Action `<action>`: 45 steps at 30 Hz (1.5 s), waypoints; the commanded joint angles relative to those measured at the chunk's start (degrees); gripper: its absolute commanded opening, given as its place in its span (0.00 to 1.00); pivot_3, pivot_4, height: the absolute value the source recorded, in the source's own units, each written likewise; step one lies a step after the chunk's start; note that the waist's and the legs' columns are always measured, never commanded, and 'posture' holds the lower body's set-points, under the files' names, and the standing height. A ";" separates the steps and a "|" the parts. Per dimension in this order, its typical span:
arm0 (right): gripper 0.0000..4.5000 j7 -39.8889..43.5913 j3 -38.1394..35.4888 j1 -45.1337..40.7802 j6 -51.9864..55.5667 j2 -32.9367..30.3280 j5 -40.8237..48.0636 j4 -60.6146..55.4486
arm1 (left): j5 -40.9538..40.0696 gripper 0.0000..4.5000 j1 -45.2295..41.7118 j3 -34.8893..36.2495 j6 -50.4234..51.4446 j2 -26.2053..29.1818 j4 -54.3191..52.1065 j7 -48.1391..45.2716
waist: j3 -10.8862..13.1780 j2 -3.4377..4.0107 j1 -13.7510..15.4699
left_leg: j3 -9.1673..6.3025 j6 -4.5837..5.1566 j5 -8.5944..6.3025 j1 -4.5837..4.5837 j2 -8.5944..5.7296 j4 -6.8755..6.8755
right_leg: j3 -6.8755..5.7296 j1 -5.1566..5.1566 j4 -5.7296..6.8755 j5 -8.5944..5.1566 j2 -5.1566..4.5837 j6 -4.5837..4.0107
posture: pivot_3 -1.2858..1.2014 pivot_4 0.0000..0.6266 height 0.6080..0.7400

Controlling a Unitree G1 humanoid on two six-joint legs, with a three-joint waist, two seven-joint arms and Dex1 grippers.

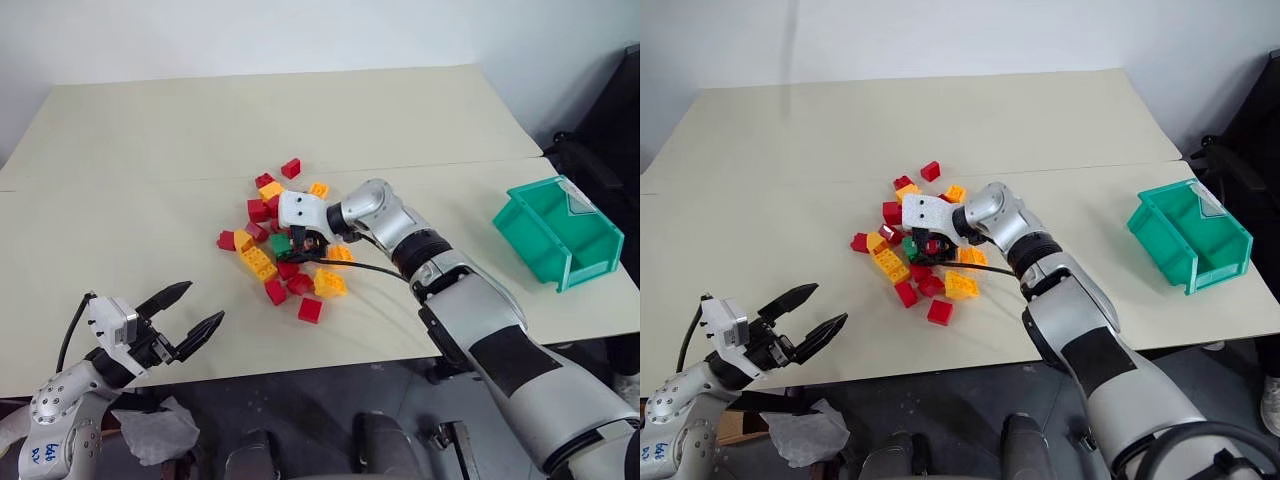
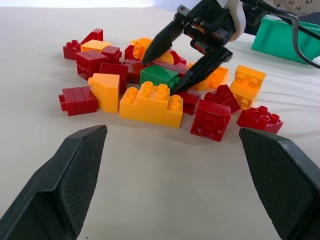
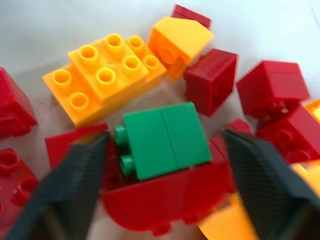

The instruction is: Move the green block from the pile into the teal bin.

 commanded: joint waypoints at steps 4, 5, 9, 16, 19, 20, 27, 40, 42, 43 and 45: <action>0.47 1.18 -1.31 -0.95 -0.78 0.90 -0.97 0.27 | -0.07 1.00 1.58 1.16 -1.74 -0.14 -2.09 0.60 | 0.00 0.00 -0.03 | 0.00 0.00 0.00 0.00 0.00 -0.01 | 0.00 0.00 0.00 0.00 0.00 0.00 | 0.52 0.24 1.00; 0.47 1.44 -1.40 -0.91 -0.82 0.92 -1.06 0.25 | -0.07 1.00 1.63 1.17 -1.84 -0.14 -2.08 0.67 | 0.00 0.00 -0.04 | 0.00 0.00 0.00 0.00 0.00 -0.01 | 0.00 0.00 0.00 0.00 0.00 0.00 | 0.52 0.24 1.00; 0.47 2.01 -2.51 -0.91 -1.44 1.02 -0.47 -0.09 | -0.06 1.00 1.71 1.16 -2.27 -0.01 -1.84 0.66 | 0.00 0.00 -0.08 | 0.00 0.00 0.00 0.00 0.00 -0.01 | 0.00 0.00 0.00 0.00 0.00 0.00 | 0.52 0.24 1.00; 0.47 5.65 -11.30 0.23 -4.19 -1.11 7.65 -4.69 | 0.23 1.00 -0.53 -0.40 -2.16 0.60 -2.41 0.46 | 0.00 0.00 -0.17 | 0.00 0.00 0.00 -0.01 0.00 -0.01 | 0.00 0.00 -0.01 0.00 0.00 0.00 | 0.52 0.24 1.00; 0.47 8.82 -16.73 2.60 -3.47 -3.57 13.99 -10.67 | 0.13 1.00 -2.74 -1.60 -1.69 1.05 -2.29 -0.15 | 0.00 -0.01 0.47 | -0.02 0.00 0.00 -0.02 0.00 0.02 | 0.00 0.02 -0.02 0.00 0.00 0.00 | 0.52 0.24 1.00; 0.47 9.54 -17.66 3.47 -3.30 -4.14 15.28 -12.57 | 0.12 1.00 -3.11 -1.91 -1.63 1.12 -2.33 -0.40 | 0.00 -0.01 0.55 | -0.02 0.00 0.00 -0.02 0.00 0.02 | 0.00 0.03 -0.02 0.00 0.00 0.01 | 0.52 0.24 1.00; 0.47 4.24 -29.75 20.81 -0.08 -15.44 26.24 -38.88 | 1.47 1.00 -12.85 -9.59 -0.44 1.20 -0.83 -2.58 | -0.02 -0.04 2.40 | -0.17 0.00 -0.02 -0.02 -0.01 0.07 | -0.10 0.15 -0.08 0.01 0.00 0.01 | 0.52 0.24 1.00; 0.47 -23.40 -54.87 53.61 11.40 -43.82 22.16 -54.41 | 3.36 1.00 -26.71 -19.31 0.41 -1.31 6.51 -9.03 | 0.01 0.08 3.50 | 0.10 0.01 -0.05 0.09 -0.04 -0.10 | 0.00 0.19 -0.54 0.03 0.02 0.05 | 0.52 0.24 1.00; 0.47 -26.29 -55.75 54.66 11.76 -45.15 21.56 -51.96 | 3.19 1.00 -27.16 -19.55 0.37 -1.74 6.77 -9.49 | 0.01 0.08 3.42 | 0.13 0.02 -0.05 0.10 -0.04 -0.08 | 0.02 0.19 -0.54 0.03 0.02 0.05 | 0.52 0.24 1.00; 0.47 -27.17 -55.63 54.94 12.50 -45.73 21.34 -50.60 | 3.26 1.00 -27.33 -19.75 0.26 -1.90 6.92 -9.78 | 0.01 0.08 3.43 | 0.14 0.02 -0.05 0.11 -0.04 -0.08 | 0.03 0.19 -0.53 0.03 0.02 0.05 | 0.52 0.24 1.00; 0.47 -28.72 -54.86 55.10 12.87 -46.79 20.67 -47.29 | 3.38 1.00 -27.74 -20.05 0.10 -2.32 7.19 -10.17 | 0.01 0.08 3.51 | 0.14 0.02 -0.05 0.11 -0.04 -0.06 | 0.04 0.20 -0.53 0.03 0.02 0.05 | 0.52 0.24 1.00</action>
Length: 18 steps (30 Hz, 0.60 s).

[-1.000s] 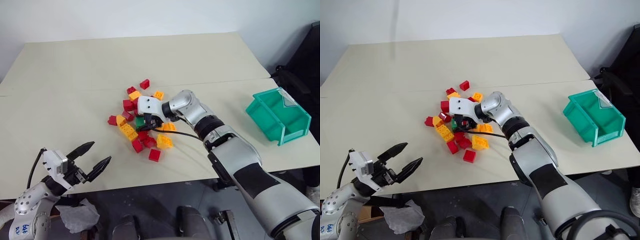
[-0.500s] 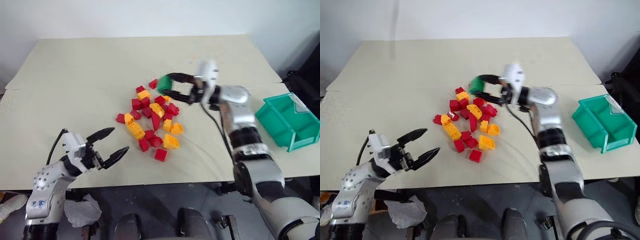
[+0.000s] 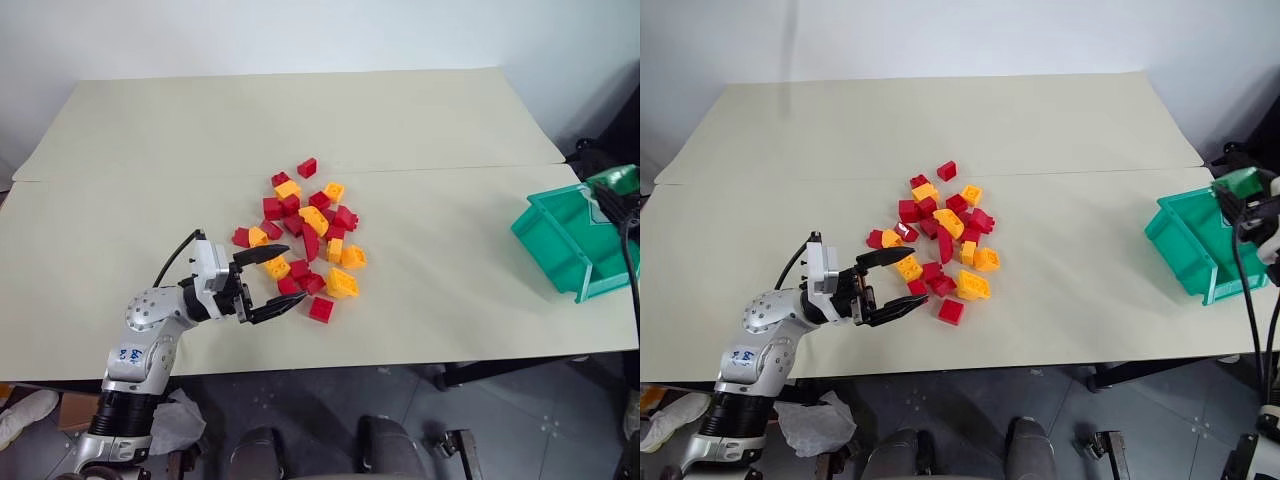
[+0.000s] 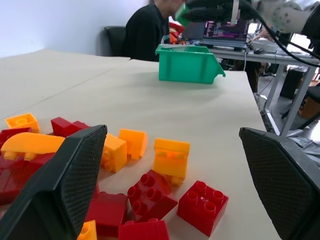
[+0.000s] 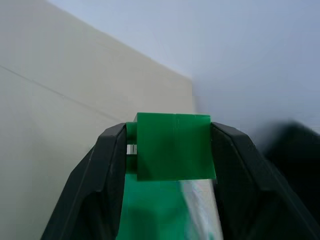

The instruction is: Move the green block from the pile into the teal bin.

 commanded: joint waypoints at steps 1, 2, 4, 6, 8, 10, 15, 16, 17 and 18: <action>0.47 -3.00 -0.82 -0.28 1.39 -2.83 -0.48 3.73 | -0.24 1.00 -1.31 -0.23 -0.78 -0.60 -0.30 -0.95 | 0.00 0.00 0.20 | 0.00 0.00 0.00 0.00 0.00 0.01 | 0.01 0.01 0.00 0.00 0.00 0.00 | 0.52 0.24 1.00; 0.47 -3.21 -0.66 -0.53 1.48 -2.98 -0.16 4.81 | -0.17 1.00 -1.52 -0.33 -0.86 -0.78 -0.27 -1.05 | 0.00 0.00 0.31 | 0.00 0.00 0.00 0.00 0.00 0.02 | 0.01 0.02 0.00 0.00 0.00 0.00 | 0.52 0.24 1.00; 0.47 -3.03 -0.19 -1.01 2.59 -3.23 0.67 6.31 | -0.13 1.00 -1.92 -0.42 -0.84 -1.24 -0.30 -0.94 | 0.00 0.00 0.37 | 0.00 0.01 0.00 0.00 0.00 0.04 | 0.01 0.04 -0.02 0.00 0.00 0.00 | 0.52 0.24 1.00; 0.55 -2.10 0.63 -1.01 3.84 -3.18 1.32 6.41 | -0.05 1.00 -2.00 -0.48 -0.88 -1.43 -0.39 -0.97 | 0.00 0.00 0.38 | 0.00 0.02 -0.01 -0.01 -0.01 0.05 | 0.01 0.05 -0.04 0.01 0.00 0.01 | 0.52 0.24 1.00; 0.69 -1.64 0.99 -0.96 4.20 -2.71 2.12 5.91 | -0.04 1.00 -1.87 -0.48 -0.94 -1.54 -0.57 -0.92 | 0.00 0.00 0.39 | 0.00 0.02 -0.01 -0.01 -0.01 0.05 | 0.01 0.05 -0.03 0.01 0.00 0.02 | 0.52 0.24 1.00; 0.83 -1.51 1.40 -0.56 4.24 -2.65 2.38 5.27 | -0.08 1.00 -1.35 -0.28 -0.93 -1.53 -1.04 -0.79 | 0.00 0.00 0.39 | -0.01 0.02 -0.01 -0.01 -0.01 0.05 | 0.01 0.05 -0.03 0.01 0.00 0.02 | 0.52 0.24 1.00; 1.00 0.38 1.27 0.29 4.42 -2.92 4.42 3.90 | -0.53 1.00 -0.01 1.01 -0.48 -1.04 -1.63 0.07 | 0.00 0.00 0.40 | -0.01 0.02 -0.01 -0.01 -0.01 0.05 | 0.01 0.05 -0.03 0.01 0.00 0.02 | 0.52 0.24 1.00; 1.00 0.84 1.19 0.40 4.21 -2.95 4.79 3.62 | -0.58 1.00 0.11 1.26 -0.43 -0.93 -1.59 0.20 | 0.00 0.00 0.40 | -0.01 0.02 -0.01 -0.01 -0.01 0.05 | 0.01 0.05 -0.03 0.01 0.00 0.02 | 0.52 0.24 1.00; 1.00 2.42 1.08 0.60 3.41 -2.81 5.73 2.93 | -0.55 1.00 0.29 1.66 -0.19 -0.51 -1.37 0.29 | 0.00 0.00 0.40 | -0.01 0.02 -0.01 -0.01 -0.01 0.06 | 0.01 0.05 -0.03 0.01 0.00 0.02 | 0.52 0.24 1.00; 1.00 5.72 1.25 1.54 1.65 -2.15 7.45 0.82 | -0.60 1.00 0.62 2.65 0.02 0.23 -0.85 0.43 | 0.00 0.00 0.41 | -0.01 0.02 -0.01 -0.01 -0.01 0.07 | 0.01 0.06 -0.03 0.01 0.00 0.02 | 0.52 0.24 1.00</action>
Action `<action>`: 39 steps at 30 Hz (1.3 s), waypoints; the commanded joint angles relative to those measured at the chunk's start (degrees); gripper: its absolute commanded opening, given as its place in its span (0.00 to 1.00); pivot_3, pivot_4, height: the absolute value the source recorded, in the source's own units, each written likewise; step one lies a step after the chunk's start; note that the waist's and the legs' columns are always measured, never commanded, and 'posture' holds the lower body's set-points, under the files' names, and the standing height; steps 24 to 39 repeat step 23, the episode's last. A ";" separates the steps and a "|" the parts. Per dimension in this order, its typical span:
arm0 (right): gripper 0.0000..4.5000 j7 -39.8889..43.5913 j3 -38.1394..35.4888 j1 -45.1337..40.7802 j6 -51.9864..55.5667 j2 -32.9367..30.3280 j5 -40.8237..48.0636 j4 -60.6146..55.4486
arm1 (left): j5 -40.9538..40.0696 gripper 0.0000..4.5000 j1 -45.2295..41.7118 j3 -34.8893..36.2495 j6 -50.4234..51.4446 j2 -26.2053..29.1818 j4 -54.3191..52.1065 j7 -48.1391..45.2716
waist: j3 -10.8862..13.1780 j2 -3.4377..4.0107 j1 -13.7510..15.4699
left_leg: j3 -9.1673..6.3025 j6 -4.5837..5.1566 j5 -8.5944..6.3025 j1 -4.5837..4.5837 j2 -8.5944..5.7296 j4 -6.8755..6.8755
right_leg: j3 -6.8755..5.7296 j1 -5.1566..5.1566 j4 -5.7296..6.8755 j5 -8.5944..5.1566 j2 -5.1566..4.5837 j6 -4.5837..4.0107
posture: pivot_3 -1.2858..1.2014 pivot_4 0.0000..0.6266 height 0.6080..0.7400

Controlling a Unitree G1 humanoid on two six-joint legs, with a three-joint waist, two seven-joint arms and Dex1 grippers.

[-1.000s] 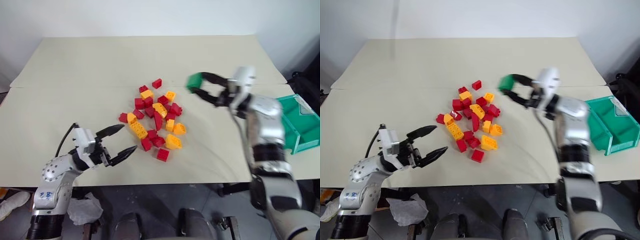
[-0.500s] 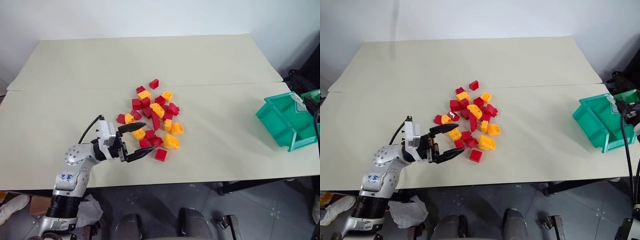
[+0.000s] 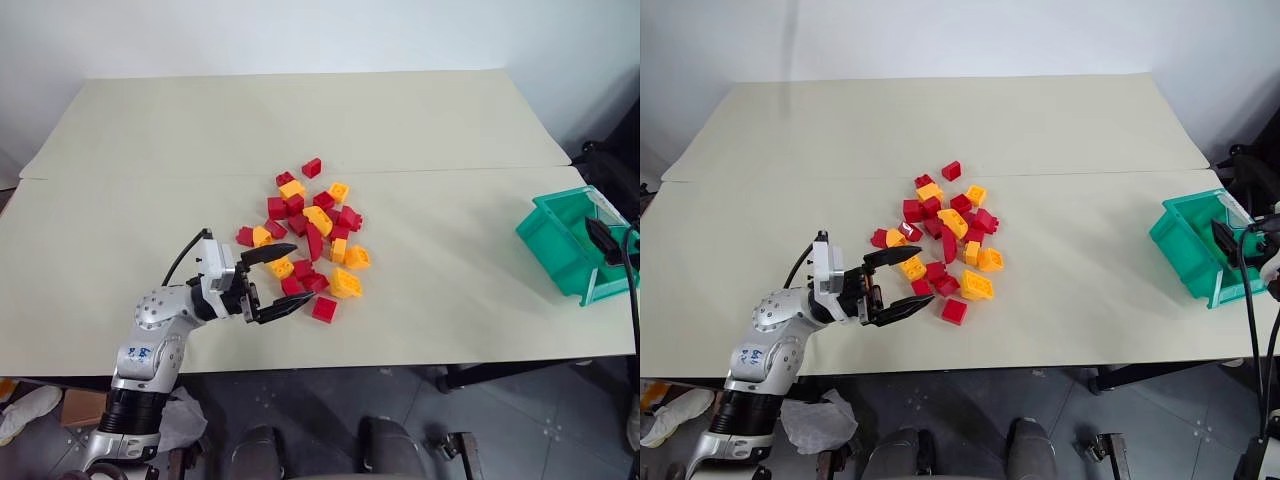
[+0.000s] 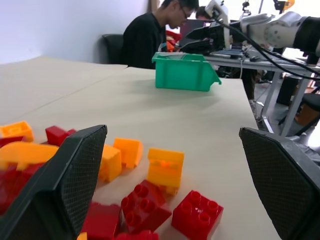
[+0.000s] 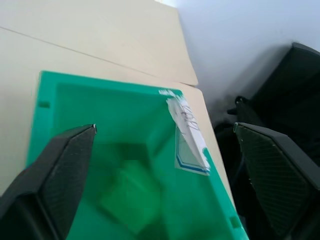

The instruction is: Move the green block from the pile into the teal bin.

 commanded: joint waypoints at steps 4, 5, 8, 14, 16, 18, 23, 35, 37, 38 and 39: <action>1.00 18.66 -0.19 5.45 -7.27 4.64 14.96 -17.71 | 0.50 1.00 1.63 6.79 -1.32 4.95 2.16 1.30 | -0.01 0.01 -0.15 | -0.04 0.00 0.00 0.06 0.03 -0.07 | -0.01 -0.01 0.02 0.00 0.03 0.00 | 0.52 0.24 1.00; 1.00 20.07 0.98 6.92 -6.30 5.74 16.65 -21.36 | 1.01 1.00 2.03 7.84 -0.69 6.18 2.99 2.01 | 0.00 0.00 -0.10 | -0.02 0.00 0.00 0.08 0.03 -0.09 | -0.01 0.01 0.02 0.00 0.03 0.00 | 0.52 0.24 1.00; 1.00 24.88 5.89 12.96 -1.72 7.08 20.83 -32.36 | 0.57 1.00 4.53 11.77 0.88 8.85 3.99 3.64 | 0.00 0.00 0.08 | -0.03 0.00 0.00 0.07 0.03 -0.06 | 0.00 0.02 0.02 0.00 0.03 0.00 | 0.52 0.24 1.00; 1.00 33.62 10.09 20.83 -9.95 6.07 16.76 -34.97 | 2.03 1.00 11.39 16.51 -3.02 11.23 3.16 3.95 | 0.01 -0.03 1.28 | -0.05 0.09 -0.09 0.00 0.02 0.04 | -0.02 0.04 -0.04 0.01 0.02 0.01 | 0.52 0.24 1.00; 1.00 35.25 10.00 21.61 -11.45 5.63 16.23 -33.04 | 2.52 1.00 12.58 17.64 -4.38 11.26 3.12 4.83 | 0.01 -0.05 1.62 | -0.06 0.09 -0.09 0.01 0.02 0.06 | -0.02 0.05 -0.03 0.01 0.02 0.01 | 0.52 0.24 1.00; 1.00 35.04 9.38 21.27 -12.06 5.71 16.13 -30.52 | 3.29 1.00 14.22 17.85 -5.26 11.24 1.93 5.13 | 0.00 -0.06 1.51 | -0.05 0.09 -0.09 0.02 0.02 0.10 | -0.01 0.08 -0.03 0.02 0.02 -0.02 | 0.52 0.24 1.00; 1.00 35.69 9.67 21.36 -14.99 6.24 15.07 -26.11 | 6.00 1.00 15.25 17.76 -8.80 10.79 0.62 7.31 | 0.00 -0.07 1.46 | -0.03 0.08 -0.09 0.10 0.03 0.09 | -0.01 0.07 -0.01 0.03 0.02 -0.04 | 0.52 0.24 1.00; 1.00 35.69 9.67 21.36 -14.99 6.24 15.07 -26.11 | 6.00 1.00 15.25 17.76 -8.80 10.79 0.62 7.31 | 0.00 -0.07 1.46 | -0.03 0.08 -0.09 0.10 0.03 0.09 | -0.01 0.07 -0.01 0.03 0.02 -0.04 | 0.52 0.24 1.00; 1.00 35.69 9.67 21.36 -14.99 6.24 15.07 -26.11 | 6.00 1.00 15.25 17.76 -8.80 10.79 0.62 7.31 | 0.00 -0.07 1.46 | -0.03 0.08 -0.09 0.10 0.03 0.09 | -0.01 0.07 -0.01 0.03 0.02 -0.04 | 0.52 0.24 1.00; 1.00 35.69 9.67 21.36 -14.99 6.24 15.07 -26.11 | 6.00 1.00 15.25 17.76 -8.80 10.79 0.62 7.31 | 0.00 -0.07 1.46 | -0.03 0.08 -0.09 0.10 0.03 0.09 | -0.01 0.07 -0.01 0.03 0.02 -0.04 | 0.52 0.24 1.00; 1.00 35.69 9.67 21.36 -14.99 6.24 15.07 -26.11 | 6.00 1.00 15.25 17.76 -8.80 10.79 0.62 7.31 | 0.00 -0.07 1.46 | -0.03 0.08 -0.09 0.10 0.03 0.09 | -0.01 0.07 -0.01 0.03 0.02 -0.04 | 0.52 0.24 1.00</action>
